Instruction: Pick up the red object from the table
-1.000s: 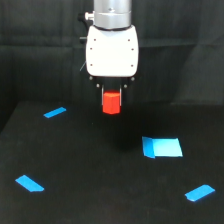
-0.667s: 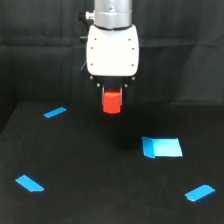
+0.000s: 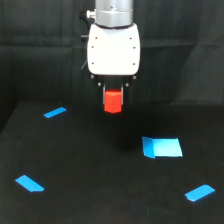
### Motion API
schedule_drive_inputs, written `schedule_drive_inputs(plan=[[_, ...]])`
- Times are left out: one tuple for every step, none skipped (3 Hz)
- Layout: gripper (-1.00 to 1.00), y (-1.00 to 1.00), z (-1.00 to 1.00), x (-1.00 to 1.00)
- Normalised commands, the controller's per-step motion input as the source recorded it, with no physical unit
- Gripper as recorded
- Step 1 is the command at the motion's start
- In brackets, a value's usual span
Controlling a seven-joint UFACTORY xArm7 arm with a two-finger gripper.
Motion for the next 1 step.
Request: schedule_drive_inputs(plan=[[-0.97,0.00,0.15,-0.02]])
